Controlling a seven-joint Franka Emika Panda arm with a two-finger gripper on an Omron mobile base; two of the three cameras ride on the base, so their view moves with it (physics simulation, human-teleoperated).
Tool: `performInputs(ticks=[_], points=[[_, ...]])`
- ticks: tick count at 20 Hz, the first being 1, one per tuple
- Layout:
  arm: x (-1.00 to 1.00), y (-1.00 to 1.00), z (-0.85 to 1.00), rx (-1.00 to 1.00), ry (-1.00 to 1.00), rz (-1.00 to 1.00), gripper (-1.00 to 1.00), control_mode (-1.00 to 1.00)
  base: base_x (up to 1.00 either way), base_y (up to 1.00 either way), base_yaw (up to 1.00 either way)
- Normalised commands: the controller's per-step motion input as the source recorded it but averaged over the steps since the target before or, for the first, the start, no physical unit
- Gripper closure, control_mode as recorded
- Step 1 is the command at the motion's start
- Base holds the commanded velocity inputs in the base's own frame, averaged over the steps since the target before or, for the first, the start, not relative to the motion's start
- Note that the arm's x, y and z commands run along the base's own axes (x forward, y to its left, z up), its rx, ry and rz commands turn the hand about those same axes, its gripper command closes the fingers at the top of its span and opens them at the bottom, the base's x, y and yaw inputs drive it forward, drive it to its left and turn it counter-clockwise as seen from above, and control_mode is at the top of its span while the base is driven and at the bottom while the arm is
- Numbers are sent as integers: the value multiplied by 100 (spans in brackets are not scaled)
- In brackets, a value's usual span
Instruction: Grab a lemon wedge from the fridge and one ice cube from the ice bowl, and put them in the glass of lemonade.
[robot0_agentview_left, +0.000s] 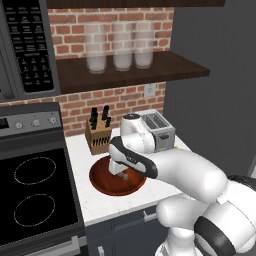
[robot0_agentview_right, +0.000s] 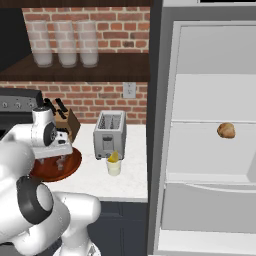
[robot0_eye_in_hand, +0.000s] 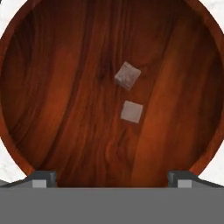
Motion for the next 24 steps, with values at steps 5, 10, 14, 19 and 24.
performInputs(ticks=[5, 10, 14, 19, 24], points=[[14, 31, -46, 0, 3, 0, -100, -100, 0, 0, 0], [25, 20, -27, -1, 9, 0, -100, -100, 0, 0, 0], [12, 0, -5, 0, 8, 0, -100, -100, 0, 0, 0], [13, 0, -1, 0, 8, 0, -100, -100, 0, 0, 0], [2, 0, -22, 0, 1, 0, -100, -100, 0, 0, 0]])
